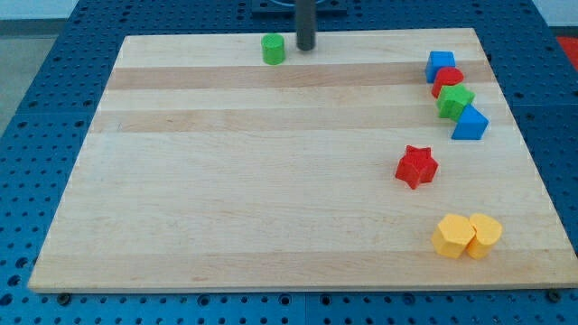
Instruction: Move green star right horizontally towards blue triangle
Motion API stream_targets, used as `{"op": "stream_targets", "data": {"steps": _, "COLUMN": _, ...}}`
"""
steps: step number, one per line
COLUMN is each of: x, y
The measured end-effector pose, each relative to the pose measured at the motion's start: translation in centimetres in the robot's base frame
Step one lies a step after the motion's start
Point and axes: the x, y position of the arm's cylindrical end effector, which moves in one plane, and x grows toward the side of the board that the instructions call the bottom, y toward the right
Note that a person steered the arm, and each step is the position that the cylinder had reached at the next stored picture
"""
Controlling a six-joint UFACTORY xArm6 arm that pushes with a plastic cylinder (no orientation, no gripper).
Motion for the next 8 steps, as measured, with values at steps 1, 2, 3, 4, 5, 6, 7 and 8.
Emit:
{"op": "stream_targets", "data": {"steps": 1, "x": -0.2, "y": 8.8}}
{"op": "stream_targets", "data": {"steps": 2, "x": -0.4, "y": 18.0}}
{"op": "stream_targets", "data": {"steps": 3, "x": 0.5, "y": 27.5}}
{"op": "stream_targets", "data": {"steps": 4, "x": 3.0, "y": 31.0}}
{"op": "stream_targets", "data": {"steps": 5, "x": 4.8, "y": 31.0}}
{"op": "stream_targets", "data": {"steps": 6, "x": 9.1, "y": 31.0}}
{"op": "stream_targets", "data": {"steps": 7, "x": 13.2, "y": 30.9}}
{"op": "stream_targets", "data": {"steps": 8, "x": 14.1, "y": 29.2}}
